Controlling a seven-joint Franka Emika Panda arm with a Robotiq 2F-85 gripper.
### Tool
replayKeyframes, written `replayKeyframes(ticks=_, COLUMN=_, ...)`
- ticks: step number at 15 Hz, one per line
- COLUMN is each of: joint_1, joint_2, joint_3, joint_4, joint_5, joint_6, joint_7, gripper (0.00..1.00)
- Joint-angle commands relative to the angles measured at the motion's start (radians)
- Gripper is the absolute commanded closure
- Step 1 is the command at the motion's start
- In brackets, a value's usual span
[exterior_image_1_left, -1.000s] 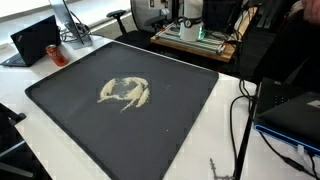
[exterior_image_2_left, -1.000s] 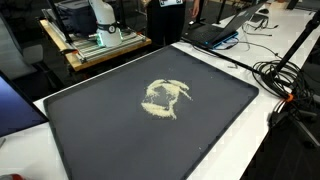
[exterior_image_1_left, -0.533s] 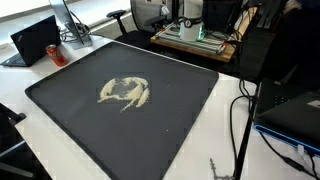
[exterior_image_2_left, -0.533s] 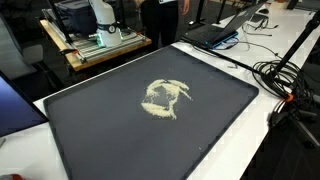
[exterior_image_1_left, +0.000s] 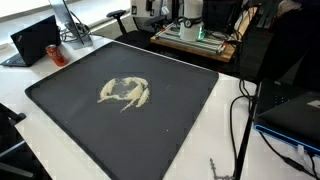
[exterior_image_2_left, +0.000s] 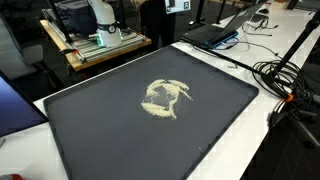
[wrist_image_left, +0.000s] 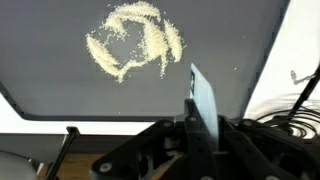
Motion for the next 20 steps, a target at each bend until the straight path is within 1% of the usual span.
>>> replayKeyframes(ticks=1, joint_1=-0.162, joint_2=0.163, joint_3=0.212, joint_4=0.129, joint_5=-0.279, joint_6=0.008, joint_7=0.266, gripper=0.99)
replayKeyframes(ticks=2, joint_1=-0.203, joint_2=0.205, joint_3=0.27, joint_4=0.165, joint_5=-0.364, joint_6=-0.025, joint_7=0.341, gripper=0.99)
replayKeyframes(ticks=3, joint_1=-0.223, joint_2=0.249, joint_3=0.309, joint_4=0.204, joint_5=-0.446, joint_6=-0.067, joint_7=0.411, gripper=0.99)
replayKeyframes(ticks=4, joint_1=-0.201, joint_2=0.311, joint_3=0.312, joint_4=0.249, joint_5=-0.527, joint_6=-0.119, joint_7=0.482, gripper=0.99)
replayKeyframes(ticks=5, joint_1=-0.104, joint_2=0.356, joint_3=0.238, joint_4=0.285, joint_5=-0.594, joint_6=-0.181, joint_7=0.542, gripper=0.99)
replayKeyframes(ticks=6, joint_1=-0.061, joint_2=0.388, joint_3=0.213, joint_4=0.315, joint_5=-0.592, joint_6=-0.235, joint_7=0.545, gripper=0.99)
replayKeyframes(ticks=8, joint_1=0.024, joint_2=0.433, joint_3=0.153, joint_4=0.356, joint_5=-0.548, joint_6=-0.296, joint_7=0.532, gripper=0.99)
replayKeyframes(ticks=11, joint_1=0.123, joint_2=0.492, joint_3=0.089, joint_4=0.398, joint_5=-0.513, joint_6=-0.327, joint_7=0.533, gripper=0.99)
replayKeyframes(ticks=12, joint_1=0.15, joint_2=0.51, joint_3=0.073, joint_4=0.411, joint_5=-0.519, joint_6=-0.328, joint_7=0.554, gripper=0.99)
replayKeyframes(ticks=17, joint_1=0.269, joint_2=0.589, joint_3=0.006, joint_4=0.474, joint_5=-0.594, joint_6=-0.346, joint_7=0.761, gripper=0.99)
replayKeyframes(ticks=20, joint_1=0.312, joint_2=0.622, joint_3=-0.015, joint_4=0.526, joint_5=-0.594, joint_6=-0.391, joint_7=0.814, gripper=0.99)
